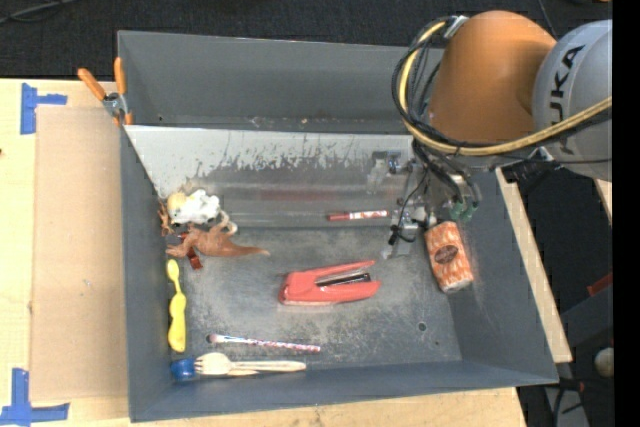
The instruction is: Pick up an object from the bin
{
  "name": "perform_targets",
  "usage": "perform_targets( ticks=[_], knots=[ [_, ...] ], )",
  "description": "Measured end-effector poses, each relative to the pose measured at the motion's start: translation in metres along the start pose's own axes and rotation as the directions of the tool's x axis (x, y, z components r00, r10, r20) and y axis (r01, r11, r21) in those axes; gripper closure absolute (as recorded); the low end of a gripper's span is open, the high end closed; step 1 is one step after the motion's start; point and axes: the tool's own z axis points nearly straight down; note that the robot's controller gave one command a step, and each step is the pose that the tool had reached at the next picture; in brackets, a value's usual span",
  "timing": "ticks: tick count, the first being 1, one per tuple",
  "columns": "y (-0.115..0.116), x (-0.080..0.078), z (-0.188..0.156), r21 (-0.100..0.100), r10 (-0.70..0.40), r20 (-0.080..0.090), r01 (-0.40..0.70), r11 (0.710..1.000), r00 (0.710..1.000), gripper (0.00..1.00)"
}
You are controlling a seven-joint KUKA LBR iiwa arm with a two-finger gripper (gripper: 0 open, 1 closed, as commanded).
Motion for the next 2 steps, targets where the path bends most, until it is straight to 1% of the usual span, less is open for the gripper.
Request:
perform_targets(
  ticks=[1, 2],
  knots=[
    [0.007, 0.009, 0.059, 0.000, 0.106, 0.001, -0.106, 0.994, 0.994, 0.00],
    [0.015, 0.020, 0.078, -0.001, 0.146, 0.000, -0.146, 0.989, 0.989, 0.00]
  ],
)
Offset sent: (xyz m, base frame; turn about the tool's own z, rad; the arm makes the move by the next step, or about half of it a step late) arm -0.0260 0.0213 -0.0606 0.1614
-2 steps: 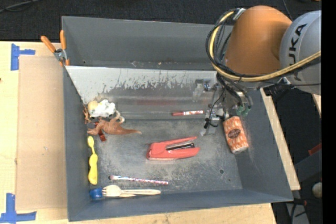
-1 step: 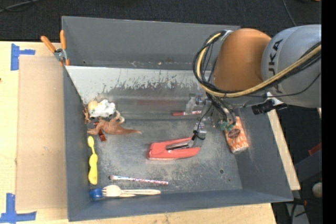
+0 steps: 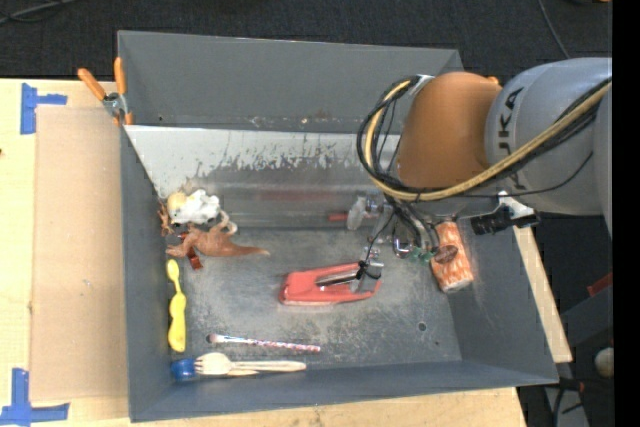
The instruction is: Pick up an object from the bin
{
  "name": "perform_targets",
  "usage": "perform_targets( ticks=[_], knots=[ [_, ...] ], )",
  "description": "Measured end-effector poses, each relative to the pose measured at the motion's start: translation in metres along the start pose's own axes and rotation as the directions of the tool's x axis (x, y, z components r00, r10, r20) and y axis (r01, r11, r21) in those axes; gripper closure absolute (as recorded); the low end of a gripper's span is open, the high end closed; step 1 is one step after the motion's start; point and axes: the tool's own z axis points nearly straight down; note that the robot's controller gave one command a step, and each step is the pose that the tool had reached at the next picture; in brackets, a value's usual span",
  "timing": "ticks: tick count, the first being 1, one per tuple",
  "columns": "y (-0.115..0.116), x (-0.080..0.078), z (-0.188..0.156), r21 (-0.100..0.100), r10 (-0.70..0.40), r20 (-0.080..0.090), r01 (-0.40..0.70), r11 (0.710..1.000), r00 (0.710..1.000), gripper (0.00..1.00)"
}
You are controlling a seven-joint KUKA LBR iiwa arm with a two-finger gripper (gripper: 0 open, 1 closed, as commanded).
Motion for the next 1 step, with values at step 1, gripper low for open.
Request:
perform_targets(
  ticks=[1],
  knots=[
    [0.0103, 0.0140, 0.0173, 0.000, 0.061, -0.003, -0.061, 0.998, 0.998, 0.00]
  ],
)
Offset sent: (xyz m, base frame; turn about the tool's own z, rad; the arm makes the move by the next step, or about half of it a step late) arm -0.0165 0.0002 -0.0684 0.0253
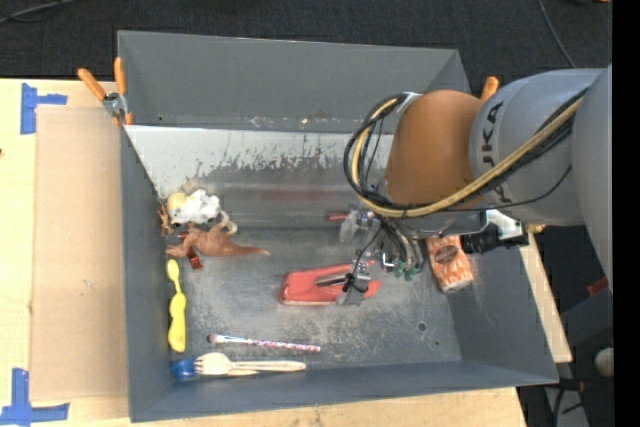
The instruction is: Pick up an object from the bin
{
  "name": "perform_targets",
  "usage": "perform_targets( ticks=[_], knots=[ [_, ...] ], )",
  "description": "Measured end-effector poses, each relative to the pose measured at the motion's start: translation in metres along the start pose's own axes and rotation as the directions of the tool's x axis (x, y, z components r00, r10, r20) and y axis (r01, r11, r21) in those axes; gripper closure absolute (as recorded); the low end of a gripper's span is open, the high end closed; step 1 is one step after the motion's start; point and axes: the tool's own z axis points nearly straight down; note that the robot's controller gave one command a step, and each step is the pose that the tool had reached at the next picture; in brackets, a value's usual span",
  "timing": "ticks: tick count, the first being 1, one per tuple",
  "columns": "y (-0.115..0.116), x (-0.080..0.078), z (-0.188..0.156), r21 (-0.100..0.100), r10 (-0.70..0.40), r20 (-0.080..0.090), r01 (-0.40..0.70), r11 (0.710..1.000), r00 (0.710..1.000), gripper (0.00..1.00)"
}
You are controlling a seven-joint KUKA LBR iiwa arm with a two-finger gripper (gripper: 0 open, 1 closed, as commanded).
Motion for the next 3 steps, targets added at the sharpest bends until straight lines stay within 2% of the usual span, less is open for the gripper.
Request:
perform_targets(
  ticks=[1, 2, 3],
  knots=[
    [-0.0133, 0.0029, 0.0549, 0.000, -0.036, 0.002, 0.036, 0.999, 0.999, 0.00],
    [-0.0043, 0.0078, 0.0507, -0.002, 0.053, 0.006, -0.053, 0.999, 0.999, 1.00],
    [-0.0043, 0.0078, 0.0505, -0.002, 0.053, 0.006, -0.053, 0.999, 0.999, 1.00]
  ],
)
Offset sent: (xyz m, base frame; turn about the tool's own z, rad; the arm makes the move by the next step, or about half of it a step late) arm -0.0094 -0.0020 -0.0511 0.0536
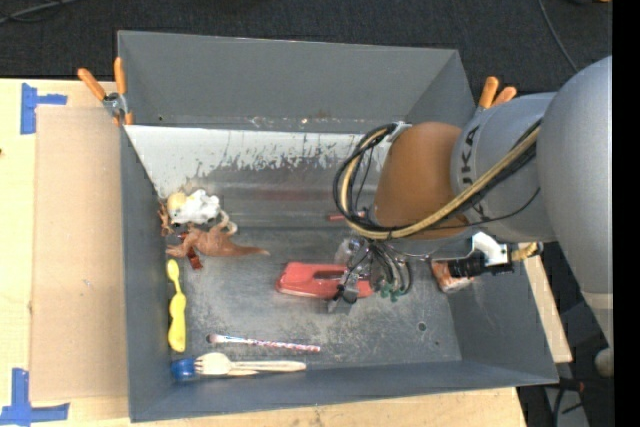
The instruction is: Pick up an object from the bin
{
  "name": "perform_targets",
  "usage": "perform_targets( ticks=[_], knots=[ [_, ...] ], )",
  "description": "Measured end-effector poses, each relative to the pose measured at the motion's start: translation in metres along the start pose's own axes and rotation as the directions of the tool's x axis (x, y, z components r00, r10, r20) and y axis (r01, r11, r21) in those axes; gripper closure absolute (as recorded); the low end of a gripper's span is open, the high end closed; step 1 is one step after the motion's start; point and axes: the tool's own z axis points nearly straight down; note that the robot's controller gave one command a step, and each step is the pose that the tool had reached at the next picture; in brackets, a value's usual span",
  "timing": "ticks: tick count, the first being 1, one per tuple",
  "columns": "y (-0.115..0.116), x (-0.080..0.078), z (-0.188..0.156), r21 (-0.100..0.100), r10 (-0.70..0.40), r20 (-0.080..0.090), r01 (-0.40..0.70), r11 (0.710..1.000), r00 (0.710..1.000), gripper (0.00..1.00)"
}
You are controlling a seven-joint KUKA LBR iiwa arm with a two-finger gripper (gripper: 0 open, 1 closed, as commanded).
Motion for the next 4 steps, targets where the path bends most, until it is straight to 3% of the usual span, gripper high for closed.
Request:
perform_targets(
  ticks=[1, 2, 4],
  knots=[
    [0.000, 0.001, -0.010, 0.000, -0.001, -0.003, 0.001, 1.000, 1.000, 1.00],
    [-0.001, 0.004, -0.046, 0.003, -0.002, -0.013, 0.002, 1.000, 1.000, 1.00],
    [-0.001, 0.003, -0.119, 0.003, -0.005, -0.013, 0.005, 1.000, 1.000, 1.00]
  ],
)
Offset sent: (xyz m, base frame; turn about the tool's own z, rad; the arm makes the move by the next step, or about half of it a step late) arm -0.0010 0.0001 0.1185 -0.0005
